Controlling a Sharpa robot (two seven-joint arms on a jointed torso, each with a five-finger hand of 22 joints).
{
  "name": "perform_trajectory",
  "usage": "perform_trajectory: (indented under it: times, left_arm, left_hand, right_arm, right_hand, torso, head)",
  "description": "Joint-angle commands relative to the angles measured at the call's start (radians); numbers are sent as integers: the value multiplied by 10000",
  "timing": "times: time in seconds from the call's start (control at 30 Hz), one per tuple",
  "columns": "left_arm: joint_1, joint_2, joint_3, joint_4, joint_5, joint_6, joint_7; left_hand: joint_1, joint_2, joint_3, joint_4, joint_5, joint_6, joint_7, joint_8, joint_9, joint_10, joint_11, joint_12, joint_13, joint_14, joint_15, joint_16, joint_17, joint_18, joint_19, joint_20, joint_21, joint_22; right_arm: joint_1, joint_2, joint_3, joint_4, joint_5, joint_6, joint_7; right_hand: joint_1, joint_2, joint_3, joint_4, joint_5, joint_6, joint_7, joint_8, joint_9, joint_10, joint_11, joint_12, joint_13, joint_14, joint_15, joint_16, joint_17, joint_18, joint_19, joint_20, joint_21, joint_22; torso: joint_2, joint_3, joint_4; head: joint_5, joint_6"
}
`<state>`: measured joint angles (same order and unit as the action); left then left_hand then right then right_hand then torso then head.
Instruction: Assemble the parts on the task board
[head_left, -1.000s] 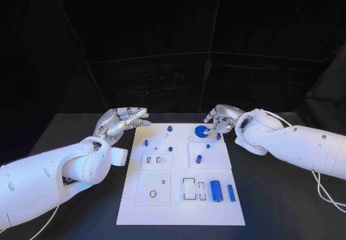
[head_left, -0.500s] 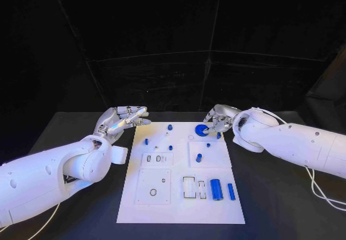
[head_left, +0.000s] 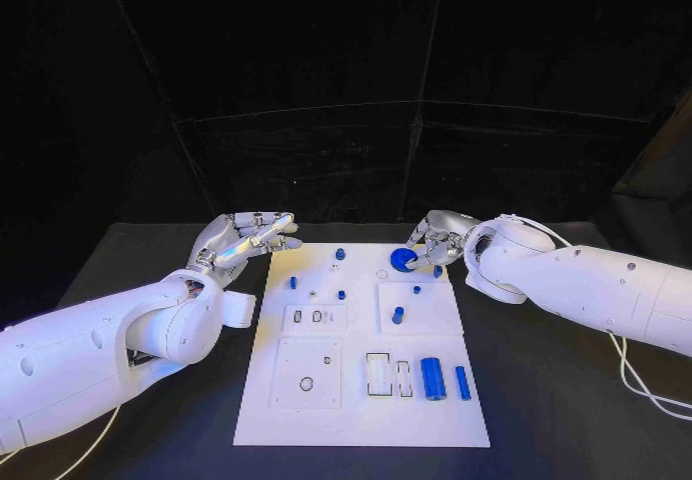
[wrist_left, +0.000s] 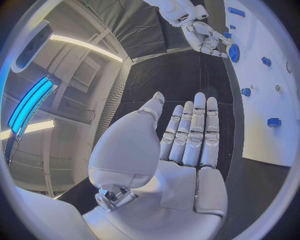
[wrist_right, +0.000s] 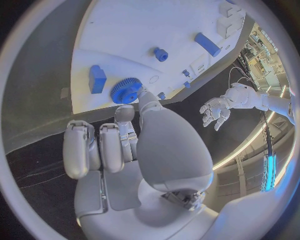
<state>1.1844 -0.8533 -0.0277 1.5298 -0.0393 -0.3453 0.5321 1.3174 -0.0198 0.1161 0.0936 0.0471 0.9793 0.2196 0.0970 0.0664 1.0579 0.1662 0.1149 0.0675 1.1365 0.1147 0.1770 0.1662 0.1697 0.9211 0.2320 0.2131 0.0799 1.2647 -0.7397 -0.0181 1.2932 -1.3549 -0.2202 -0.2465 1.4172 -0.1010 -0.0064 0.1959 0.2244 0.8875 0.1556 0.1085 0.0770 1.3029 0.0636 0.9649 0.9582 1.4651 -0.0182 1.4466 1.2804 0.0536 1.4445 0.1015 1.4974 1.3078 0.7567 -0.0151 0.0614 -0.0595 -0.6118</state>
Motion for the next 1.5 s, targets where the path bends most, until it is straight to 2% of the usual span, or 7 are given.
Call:
perform_trajectory:
  times: [0.03, 0.77, 0.9, 0.97, 1.07, 1.3, 1.5]
  left_arm:
    - [17, 27, 10, -8, -40, 142, 42]
    - [16, 48, 10, -42, -40, 169, 17]
    - [16, 42, 10, -43, -40, 168, 8]
    - [16, 42, 10, -44, -40, 168, 4]
    - [16, 42, 10, -46, -40, 170, -3]
    - [16, 43, 10, -57, -40, 172, -19]
    - [16, 46, 10, -62, -40, 164, -30]
  left_hand:
    - [-51, 17, -13, -61, 41, 46, 7, -43, -1, 44, -7, -55, -1, 6, 43, -48, 9, 153, 53, 42, -54, -16]
    - [-54, 20, -15, -68, 41, 51, 5, -46, -1, 50, -8, -59, -1, 7, 43, -54, 12, 154, 55, 41, -57, -20]
    - [-55, 21, -16, -73, 41, 52, 4, -50, -2, 52, -9, -63, -1, 7, 43, -59, 14, 153, 55, 41, -60, -22]
    - [-55, 21, -16, -73, 41, 52, 4, -50, -2, 52, -9, -63, -1, 7, 43, -59, 14, 153, 55, 41, -60, -22]
    - [-55, 21, -16, -73, 41, 52, 4, -50, -2, 52, -9, -63, -1, 7, 43, -59, 14, 153, 55, 41, -60, -22]
    - [-57, 21, -19, -76, 41, 52, 5, -54, -3, 51, -8, -67, -2, 6, 43, -63, 15, 153, 56, 41, -62, -24]
    - [-61, 19, -23, -82, 41, 47, 7, -61, -5, 46, -5, -75, -4, 3, 45, -71, 17, 152, 55, 42, -66, -27]
  right_arm:
    - [8, 207, 8, -128, -388, 295, -270]
    - [-63, 645, 5, -465, -895, 600, -578]
    - [-65, 627, 5, -486, -917, 621, -595]
    - [-65, 619, 5, -485, -922, 623, -597]
    - [-66, 608, 5, -474, -927, 611, -568]
    - [-66, 592, 5, -437, -930, 467, -457]
    - [-67, 562, 5, -406, -930, 341, -434]
  right_hand:
    - [132, 208, -288, 11, 83, 152, 24, 196, 2, 1321, 55, 3580, 3618, 724, 142, 557, 1133, -293, 523, 54, 338, 1569]
    - [182, 412, -273, -72, 74, 242, 28, 245, 4, 1524, 66, 4052, 4108, 745, 159, 626, 1284, -323, 614, 75, 395, 1712]
    - [306, 617, -167, -177, 89, 430, 7, 337, 30, 1572, 48, 4176, 4243, 747, 148, 642, 1317, -331, 638, 73, 410, 1750]
    - [467, 813, 10, -288, -233, 620, -19, 417, 53, 1601, 22, 4246, 4322, 748, 127, 650, 1335, -337, 656, 58, 422, 1781]
    - [607, 955, 199, -413, -353, 804, -56, 477, 64, 1621, -11, 4296, 4384, 750, 101, 659, 1358, -345, 679, 37, 435, 1817]
    - [522, 837, 186, -442, -367, 766, -42, 424, 32, 1610, -1, 4291, 4391, 754, 103, 670, 1387, -351, 695, 30, 444, 1842]
    - [238, 587, 91, -407, -448, 500, 7, 252, -48, 1549, 48, 4217, 4343, 760, 142, 686, 1430, -357, 708, 55, 452, 1867]
  torso:
    - [2, 5, -9]
    - [1, 3, -10]
    - [5, 7, -19]
    - [5, 9, -11]
    - [1, 12, -6]
    - [-1, 15, -6]
    - [1, 11, -14]
  head:
    - [18, -31]
    - [14, -92]
    - [10, -94]
    - [6, -102]
    - [4, -115]
    - [4, -108]
    - [-10, -106]
